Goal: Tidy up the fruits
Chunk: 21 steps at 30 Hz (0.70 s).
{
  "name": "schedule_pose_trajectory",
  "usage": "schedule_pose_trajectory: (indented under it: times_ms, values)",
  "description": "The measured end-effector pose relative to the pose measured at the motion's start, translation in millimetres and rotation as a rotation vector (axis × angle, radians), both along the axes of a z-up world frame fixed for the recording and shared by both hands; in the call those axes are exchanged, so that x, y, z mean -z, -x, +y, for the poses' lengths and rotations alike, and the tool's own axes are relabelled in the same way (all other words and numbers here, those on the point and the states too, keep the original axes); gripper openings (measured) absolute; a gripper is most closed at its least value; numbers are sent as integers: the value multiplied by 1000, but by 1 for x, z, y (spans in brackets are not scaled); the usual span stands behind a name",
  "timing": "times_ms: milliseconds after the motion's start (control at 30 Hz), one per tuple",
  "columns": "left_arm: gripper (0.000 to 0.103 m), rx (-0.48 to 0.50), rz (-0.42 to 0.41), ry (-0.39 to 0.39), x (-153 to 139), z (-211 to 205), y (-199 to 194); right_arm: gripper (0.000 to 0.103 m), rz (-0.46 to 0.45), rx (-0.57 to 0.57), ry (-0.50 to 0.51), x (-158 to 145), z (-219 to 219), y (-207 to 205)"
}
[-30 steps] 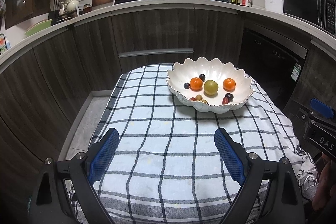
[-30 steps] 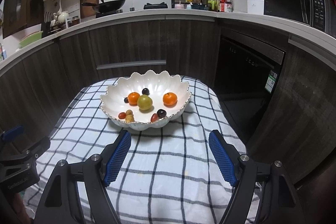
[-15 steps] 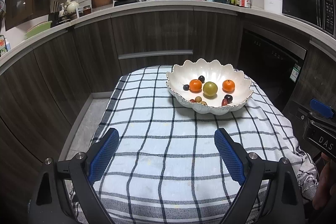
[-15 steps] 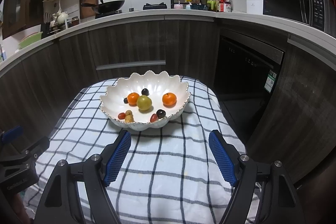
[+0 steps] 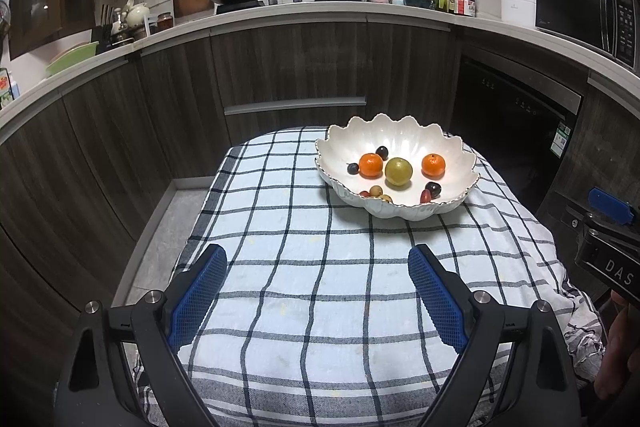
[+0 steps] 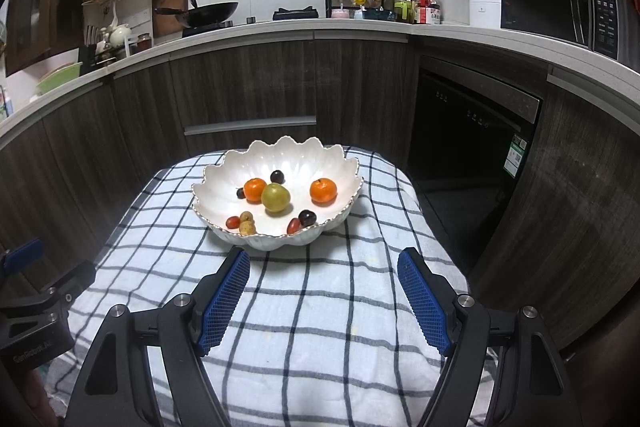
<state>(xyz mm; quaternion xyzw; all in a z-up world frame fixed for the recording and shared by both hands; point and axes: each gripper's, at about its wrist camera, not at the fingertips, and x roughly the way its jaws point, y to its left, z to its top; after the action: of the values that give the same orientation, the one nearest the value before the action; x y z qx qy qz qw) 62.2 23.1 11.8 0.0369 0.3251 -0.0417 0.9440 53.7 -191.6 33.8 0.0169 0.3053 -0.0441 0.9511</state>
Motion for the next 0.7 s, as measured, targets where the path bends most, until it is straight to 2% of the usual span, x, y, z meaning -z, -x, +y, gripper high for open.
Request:
schedule_pose_trajectory:
  times_ms: [700]
  values:
    - [93,-4,-10,-4,-3,1,3,77,-2,-2,0,-1,1,1]
